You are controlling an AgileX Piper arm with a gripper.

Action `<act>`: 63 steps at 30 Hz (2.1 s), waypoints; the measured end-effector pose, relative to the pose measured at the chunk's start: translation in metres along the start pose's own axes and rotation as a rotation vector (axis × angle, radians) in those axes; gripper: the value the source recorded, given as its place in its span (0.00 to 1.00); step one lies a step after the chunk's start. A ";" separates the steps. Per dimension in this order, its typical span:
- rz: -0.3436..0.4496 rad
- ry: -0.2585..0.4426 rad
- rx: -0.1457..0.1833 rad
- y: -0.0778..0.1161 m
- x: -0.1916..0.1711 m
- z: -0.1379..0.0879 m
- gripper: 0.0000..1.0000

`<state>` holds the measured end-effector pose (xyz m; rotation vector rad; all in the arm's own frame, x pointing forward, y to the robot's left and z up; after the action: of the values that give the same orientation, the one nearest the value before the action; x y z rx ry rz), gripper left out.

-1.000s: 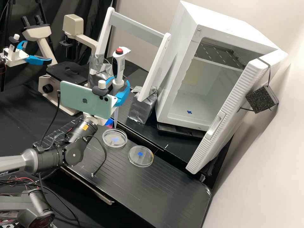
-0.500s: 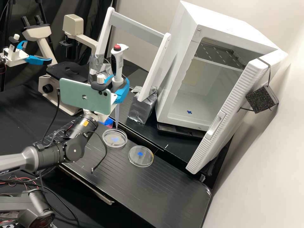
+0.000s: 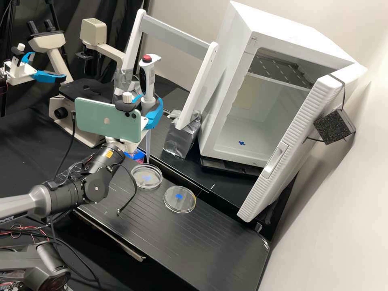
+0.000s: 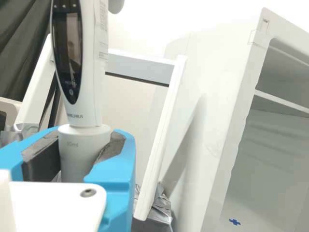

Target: Use the pipette

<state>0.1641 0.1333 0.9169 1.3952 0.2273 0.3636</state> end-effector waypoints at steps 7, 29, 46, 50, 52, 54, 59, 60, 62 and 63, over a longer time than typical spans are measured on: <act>-0.022 0.000 -0.013 -0.003 0.000 -0.001 0.00; 0.014 0.051 -0.013 0.062 0.092 -0.045 0.00; -0.082 0.006 0.034 0.061 0.165 -0.088 0.00; -0.107 -0.022 0.035 0.053 0.173 -0.085 0.00; -0.121 -0.045 0.031 0.049 0.175 -0.081 0.00; -0.127 -0.058 0.027 0.047 0.176 -0.079 0.00; -0.135 -0.082 0.027 0.045 0.184 -0.079 0.00; -0.134 -0.082 0.031 0.046 0.185 -0.079 0.00; -0.149 -0.106 0.060 0.043 0.192 -0.080 0.00; -0.157 -0.119 0.065 0.044 0.194 -0.081 0.00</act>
<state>0.3079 0.2872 0.9581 1.4479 0.2507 0.1438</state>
